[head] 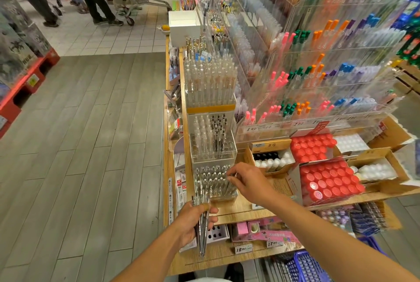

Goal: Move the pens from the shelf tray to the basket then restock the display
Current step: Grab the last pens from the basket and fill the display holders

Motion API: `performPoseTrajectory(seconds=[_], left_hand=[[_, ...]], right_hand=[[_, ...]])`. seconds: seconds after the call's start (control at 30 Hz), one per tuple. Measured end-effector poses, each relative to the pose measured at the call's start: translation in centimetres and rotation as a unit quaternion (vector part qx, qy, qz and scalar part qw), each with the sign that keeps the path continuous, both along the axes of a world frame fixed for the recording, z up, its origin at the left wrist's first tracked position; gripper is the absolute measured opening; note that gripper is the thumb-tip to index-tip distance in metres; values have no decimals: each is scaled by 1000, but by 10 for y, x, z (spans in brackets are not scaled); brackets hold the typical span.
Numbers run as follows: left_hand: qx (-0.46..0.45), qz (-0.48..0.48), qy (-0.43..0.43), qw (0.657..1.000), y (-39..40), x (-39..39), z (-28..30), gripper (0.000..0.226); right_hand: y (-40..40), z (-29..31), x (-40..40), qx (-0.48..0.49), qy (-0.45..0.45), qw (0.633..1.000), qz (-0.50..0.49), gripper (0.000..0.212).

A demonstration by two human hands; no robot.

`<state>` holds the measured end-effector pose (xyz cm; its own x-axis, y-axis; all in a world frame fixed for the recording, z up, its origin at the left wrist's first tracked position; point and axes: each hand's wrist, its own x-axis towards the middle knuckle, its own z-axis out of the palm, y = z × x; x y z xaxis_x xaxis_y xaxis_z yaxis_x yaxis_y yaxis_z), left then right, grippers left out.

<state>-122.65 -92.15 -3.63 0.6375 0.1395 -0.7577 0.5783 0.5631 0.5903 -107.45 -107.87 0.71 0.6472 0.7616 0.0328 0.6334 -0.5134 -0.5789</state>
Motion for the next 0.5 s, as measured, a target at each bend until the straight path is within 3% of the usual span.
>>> performPoseTrajectory(seconds=[0.37, 0.5], left_hand=[[9, -20, -24, 999, 5, 2, 1, 27], [13, -28, -34, 999, 5, 3, 3, 32]], right_hand=[[10, -10, -3, -103, -35, 994, 24, 14], [18, -14, -11, -150, -71, 985, 46, 17]])
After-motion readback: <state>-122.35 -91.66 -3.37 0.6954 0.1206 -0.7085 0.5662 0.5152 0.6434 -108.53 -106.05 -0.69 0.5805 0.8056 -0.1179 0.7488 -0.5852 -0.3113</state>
